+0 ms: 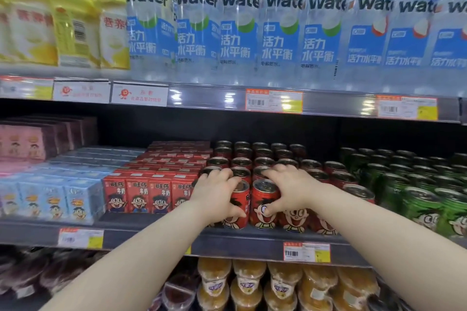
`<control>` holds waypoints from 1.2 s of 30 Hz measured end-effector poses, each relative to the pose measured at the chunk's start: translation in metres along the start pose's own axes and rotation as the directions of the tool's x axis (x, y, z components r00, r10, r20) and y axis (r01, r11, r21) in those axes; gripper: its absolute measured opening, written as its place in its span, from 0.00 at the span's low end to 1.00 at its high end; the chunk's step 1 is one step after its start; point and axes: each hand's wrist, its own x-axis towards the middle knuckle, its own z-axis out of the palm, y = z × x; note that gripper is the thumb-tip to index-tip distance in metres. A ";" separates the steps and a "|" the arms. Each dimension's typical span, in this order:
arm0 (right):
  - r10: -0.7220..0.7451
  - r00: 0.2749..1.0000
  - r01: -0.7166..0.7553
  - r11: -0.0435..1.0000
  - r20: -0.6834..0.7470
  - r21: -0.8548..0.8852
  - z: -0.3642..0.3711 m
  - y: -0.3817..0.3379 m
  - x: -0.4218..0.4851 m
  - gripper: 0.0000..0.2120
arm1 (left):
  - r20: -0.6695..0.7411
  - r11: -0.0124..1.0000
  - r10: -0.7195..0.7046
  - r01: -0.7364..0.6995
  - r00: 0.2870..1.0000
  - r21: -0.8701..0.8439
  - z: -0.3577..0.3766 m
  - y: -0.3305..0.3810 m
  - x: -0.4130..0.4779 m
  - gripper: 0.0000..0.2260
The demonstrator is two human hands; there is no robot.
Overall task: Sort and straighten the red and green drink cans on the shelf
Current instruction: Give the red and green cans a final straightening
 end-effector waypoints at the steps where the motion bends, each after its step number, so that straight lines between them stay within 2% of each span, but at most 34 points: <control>1: -0.027 1.000 0.027 1.000 -0.013 0.003 0.001 -0.007 0.004 0.46 | -0.008 1.000 0.000 0.000 1.000 0.000 -0.002 -0.002 -0.002 0.40; 4: -0.040 0.999 0.039 0.999 0.017 0.006 0.005 -0.019 0.011 0.44 | -0.029 0.999 -0.040 0.040 0.999 0.008 -0.010 -0.017 -0.009 0.41; 7: -0.030 0.999 0.029 0.999 0.028 0.045 0.009 -0.019 0.014 0.42 | 0.032 0.989 -0.123 0.125 0.992 -0.073 -0.011 -0.036 -0.018 0.39; 11: -0.060 0.996 0.052 0.993 0.066 0.110 0.006 -0.017 0.013 0.42 | 0.105 0.976 -0.098 0.116 0.990 -0.183 -0.003 -0.045 -0.027 0.36; 16: -0.042 0.999 0.041 0.999 0.034 0.032 0.003 -0.029 0.017 0.45 | 0.058 0.982 -0.096 0.104 0.994 -0.156 -0.001 -0.046 -0.027 0.35; 18: -0.065 0.998 0.065 0.995 -0.012 0.069 0.005 -0.039 0.020 0.45 | 0.049 0.985 -0.101 0.106 0.994 -0.138 0.000 -0.045 -0.026 0.34; 22: -0.130 0.991 0.131 0.988 -0.021 0.078 0.015 -0.050 0.024 0.36 | 0.028 0.986 -0.096 0.099 0.995 -0.136 0.004 -0.046 -0.026 0.34; 26: -0.112 0.993 0.114 0.989 -0.028 0.095 0.017 -0.049 0.025 0.34 | -0.017 0.985 -0.085 0.081 0.996 -0.154 0.010 -0.047 -0.029 0.33; 34: -0.015 0.998 0.013 0.999 -0.059 -0.033 0.023 -0.068 0.014 0.35 | -0.077 0.995 -0.072 0.066 0.994 -0.080 0.010 -0.041 -0.035 0.31; 36: -0.019 0.993 0.020 1.000 -0.115 0.002 0.021 -0.072 0.003 0.35 | -0.072 0.988 -0.103 0.094 0.992 -0.120 0.007 -0.035 -0.039 0.33</control>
